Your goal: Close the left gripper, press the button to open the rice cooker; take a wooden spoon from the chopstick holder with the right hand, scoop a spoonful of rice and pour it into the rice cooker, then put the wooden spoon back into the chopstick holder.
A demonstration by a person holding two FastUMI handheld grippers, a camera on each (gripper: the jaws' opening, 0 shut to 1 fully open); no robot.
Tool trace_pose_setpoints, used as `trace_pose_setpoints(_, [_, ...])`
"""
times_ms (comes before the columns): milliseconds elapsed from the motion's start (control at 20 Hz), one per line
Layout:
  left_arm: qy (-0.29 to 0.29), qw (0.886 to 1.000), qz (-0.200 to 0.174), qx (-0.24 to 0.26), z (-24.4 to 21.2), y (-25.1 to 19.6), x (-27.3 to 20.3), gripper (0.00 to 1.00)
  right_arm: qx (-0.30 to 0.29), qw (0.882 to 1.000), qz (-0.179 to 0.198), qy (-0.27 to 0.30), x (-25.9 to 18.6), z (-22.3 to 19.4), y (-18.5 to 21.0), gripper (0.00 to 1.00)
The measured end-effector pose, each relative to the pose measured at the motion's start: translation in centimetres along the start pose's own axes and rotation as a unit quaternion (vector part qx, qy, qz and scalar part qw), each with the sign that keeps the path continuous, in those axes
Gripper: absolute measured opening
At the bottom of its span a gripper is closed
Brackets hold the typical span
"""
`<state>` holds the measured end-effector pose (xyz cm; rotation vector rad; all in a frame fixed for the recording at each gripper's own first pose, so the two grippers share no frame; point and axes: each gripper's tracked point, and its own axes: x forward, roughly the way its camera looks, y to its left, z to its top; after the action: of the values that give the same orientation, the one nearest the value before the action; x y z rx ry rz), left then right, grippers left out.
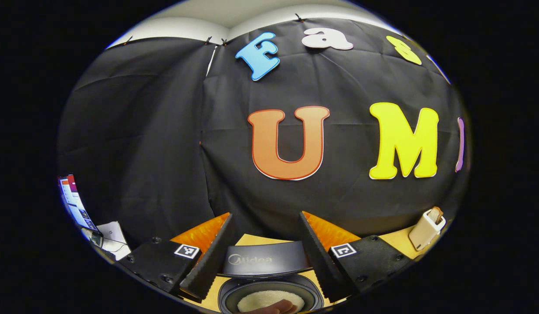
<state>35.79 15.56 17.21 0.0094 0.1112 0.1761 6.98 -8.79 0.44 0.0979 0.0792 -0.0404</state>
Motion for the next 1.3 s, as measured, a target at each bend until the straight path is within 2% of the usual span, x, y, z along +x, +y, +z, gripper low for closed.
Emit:
trace_pose_setpoints(250, [-0.011,1.0,-0.007,0.001,-1.6,-0.5,-3.2,0.95,-0.016,1.0,0.006,-0.008,-2.8,-0.6,1.4,0.96])
trace_pose_setpoints(300, [-0.01,1.0,-0.006,0.0,-2.3,-0.7,-4.0,0.94,-0.017,1.0,0.008,-0.011,-3.5,-0.6,1.6,0.93])
trace_pose_setpoints(450, [-0.009,1.0,-0.003,0.001,-4.2,-1.2,-6.3,0.94,-0.023,0.999,0.012,-0.019,-5.6,-0.6,2.5,0.92])
trace_pose_setpoints(500, [-0.006,1.0,-0.003,-0.002,-5.0,-1.4,-7.2,0.94,-0.027,0.999,0.012,-0.025,-6.4,-0.5,2.8,0.96])
trace_pose_setpoints(550, [-0.003,1.0,-0.005,-0.004,-6.0,-1.7,-8.0,0.94,-0.031,0.999,0.013,-0.03,-7.3,-0.4,3.0,0.92])
trace_pose_setpoints(700, [0.009,1.0,-0.006,-0.005,-9.2,-2.2,-10.2,0.94,-0.032,0.998,0.009,-0.047,-10.2,0.0,3.4,0.96])
trace_pose_setpoints(750, [0.015,1.0,-0.008,-0.006,-10.3,-2.4,-10.9,0.94,-0.029,0.998,0.005,-0.053,-10.9,0.2,3.4,0.92])
trace_pose_setpoints(850, [0.032,0.999,-0.016,-0.01,-12.9,-2.8,-11.8,0.94,-0.034,0.997,-0.003,-0.064,-11.9,0.4,3.4,0.96])
trace_pose_setpoints(1050, [0.054,0.998,-0.038,-0.007,-17.1,-3.8,-12.6,0.95,-0.032,0.997,-0.001,-0.065,-12.8,0.0,4.1,0.96])
trace_pose_setpoints(1300, [0.038,0.999,-0.038,-0.01,-18.5,-3.7,-12.7,0.95,-0.021,0.999,0.019,-0.042,-12.1,-1.4,4.7,0.96])
